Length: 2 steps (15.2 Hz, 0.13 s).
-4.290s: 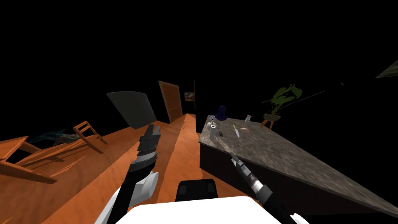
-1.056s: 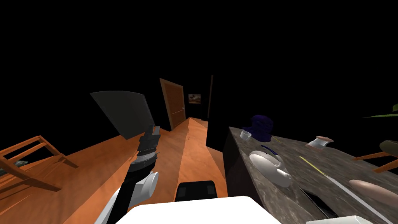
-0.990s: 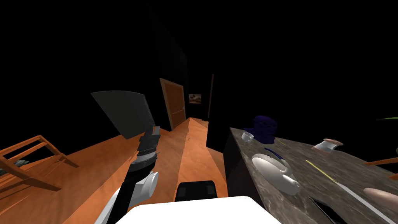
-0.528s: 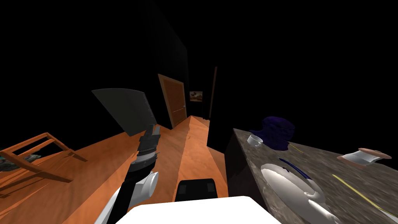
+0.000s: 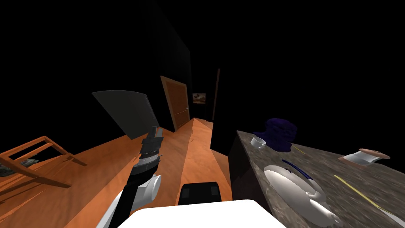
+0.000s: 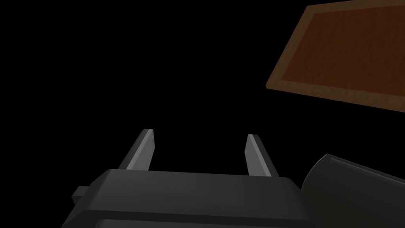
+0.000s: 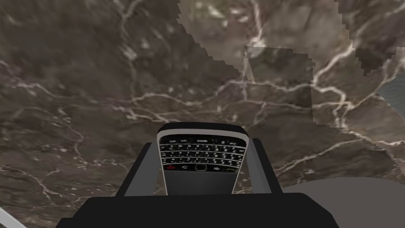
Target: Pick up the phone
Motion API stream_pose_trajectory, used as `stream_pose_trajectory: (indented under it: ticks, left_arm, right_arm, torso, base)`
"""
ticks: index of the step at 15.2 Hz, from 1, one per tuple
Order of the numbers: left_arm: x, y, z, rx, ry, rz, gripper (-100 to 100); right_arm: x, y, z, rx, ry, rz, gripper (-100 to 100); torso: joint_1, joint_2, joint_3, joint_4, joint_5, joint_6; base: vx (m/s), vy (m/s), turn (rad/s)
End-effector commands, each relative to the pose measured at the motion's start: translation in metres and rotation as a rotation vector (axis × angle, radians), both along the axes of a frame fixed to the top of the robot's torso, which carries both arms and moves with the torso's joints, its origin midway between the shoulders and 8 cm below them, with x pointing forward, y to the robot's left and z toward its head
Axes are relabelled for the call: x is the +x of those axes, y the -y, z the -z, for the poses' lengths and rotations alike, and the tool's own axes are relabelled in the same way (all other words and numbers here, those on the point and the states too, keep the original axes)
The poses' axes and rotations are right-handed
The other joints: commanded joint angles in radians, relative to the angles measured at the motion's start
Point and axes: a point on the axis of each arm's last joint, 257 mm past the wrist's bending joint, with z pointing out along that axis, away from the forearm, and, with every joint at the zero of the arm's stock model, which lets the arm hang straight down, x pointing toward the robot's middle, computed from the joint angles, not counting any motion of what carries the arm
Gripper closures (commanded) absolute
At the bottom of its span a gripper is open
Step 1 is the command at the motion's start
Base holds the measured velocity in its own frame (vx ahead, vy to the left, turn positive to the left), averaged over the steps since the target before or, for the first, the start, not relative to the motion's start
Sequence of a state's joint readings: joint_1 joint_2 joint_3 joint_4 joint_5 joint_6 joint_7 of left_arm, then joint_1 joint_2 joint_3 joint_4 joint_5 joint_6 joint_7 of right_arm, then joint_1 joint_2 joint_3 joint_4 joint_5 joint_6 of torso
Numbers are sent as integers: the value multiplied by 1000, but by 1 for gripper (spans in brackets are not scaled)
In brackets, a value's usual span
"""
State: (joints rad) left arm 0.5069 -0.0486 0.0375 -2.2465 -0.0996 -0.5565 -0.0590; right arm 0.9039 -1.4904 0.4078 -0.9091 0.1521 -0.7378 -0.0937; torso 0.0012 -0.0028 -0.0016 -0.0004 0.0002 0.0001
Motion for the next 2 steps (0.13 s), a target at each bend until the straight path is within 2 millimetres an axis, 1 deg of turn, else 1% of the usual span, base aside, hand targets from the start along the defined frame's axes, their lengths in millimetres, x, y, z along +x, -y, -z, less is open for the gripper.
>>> stream_pose_trajectory:
  ticks: [1, 2]
  left_arm:
    - [0, 0, 0, 0, 0, 0, 0]
    - [0, 0, 0, 0, 0, 0, 0]
  right_arm:
    - [0, 3, -10, 4, -15, -5, 100]
    - [0, 2, -4, 0, -7, -2, 100]
  torso:
    - [0, 0, 0, 0, 0, 0]
    - [1, -1, -1, 0, 0, 0]
  base:
    - [48, 29, -54]
    - [30, 15, -20]
